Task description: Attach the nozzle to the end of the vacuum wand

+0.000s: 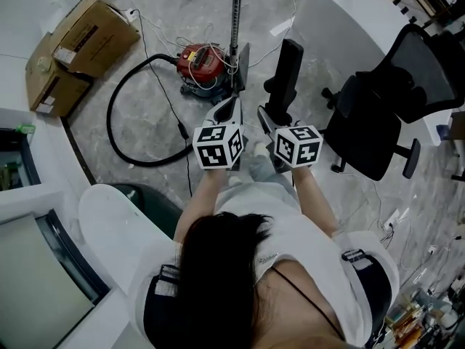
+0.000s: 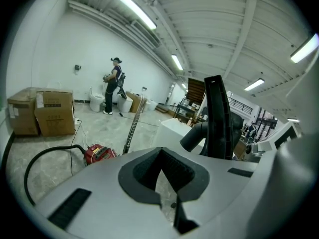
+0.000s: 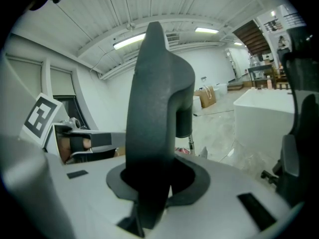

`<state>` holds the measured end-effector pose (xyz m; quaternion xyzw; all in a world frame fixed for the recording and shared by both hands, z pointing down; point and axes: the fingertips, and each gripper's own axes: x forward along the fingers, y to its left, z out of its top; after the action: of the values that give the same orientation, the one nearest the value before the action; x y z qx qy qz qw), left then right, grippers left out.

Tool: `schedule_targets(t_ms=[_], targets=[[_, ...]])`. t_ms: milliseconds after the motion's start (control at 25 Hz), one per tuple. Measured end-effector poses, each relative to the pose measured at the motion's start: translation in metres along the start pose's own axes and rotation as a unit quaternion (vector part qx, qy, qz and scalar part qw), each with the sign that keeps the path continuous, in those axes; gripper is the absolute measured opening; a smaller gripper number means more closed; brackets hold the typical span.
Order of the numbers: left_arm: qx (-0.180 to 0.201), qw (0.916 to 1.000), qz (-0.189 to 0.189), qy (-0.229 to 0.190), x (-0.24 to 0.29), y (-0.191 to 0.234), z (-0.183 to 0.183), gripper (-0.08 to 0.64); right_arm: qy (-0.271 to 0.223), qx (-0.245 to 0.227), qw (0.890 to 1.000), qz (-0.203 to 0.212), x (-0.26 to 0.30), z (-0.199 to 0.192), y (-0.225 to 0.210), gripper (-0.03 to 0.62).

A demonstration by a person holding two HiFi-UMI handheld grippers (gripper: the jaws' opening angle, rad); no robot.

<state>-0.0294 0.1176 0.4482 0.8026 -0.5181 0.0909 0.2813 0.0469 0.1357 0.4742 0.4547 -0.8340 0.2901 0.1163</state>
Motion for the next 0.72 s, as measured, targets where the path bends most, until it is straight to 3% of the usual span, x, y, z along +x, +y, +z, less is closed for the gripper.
schedule_targets(t_ms=[720], targets=[[0.003, 0.9999, 0.012, -0.004, 0.066, -0.005, 0.037, 0.003, 0.006, -0.018, 1.000, 0.017, 0.037, 0.046, -0.047, 0.092]])
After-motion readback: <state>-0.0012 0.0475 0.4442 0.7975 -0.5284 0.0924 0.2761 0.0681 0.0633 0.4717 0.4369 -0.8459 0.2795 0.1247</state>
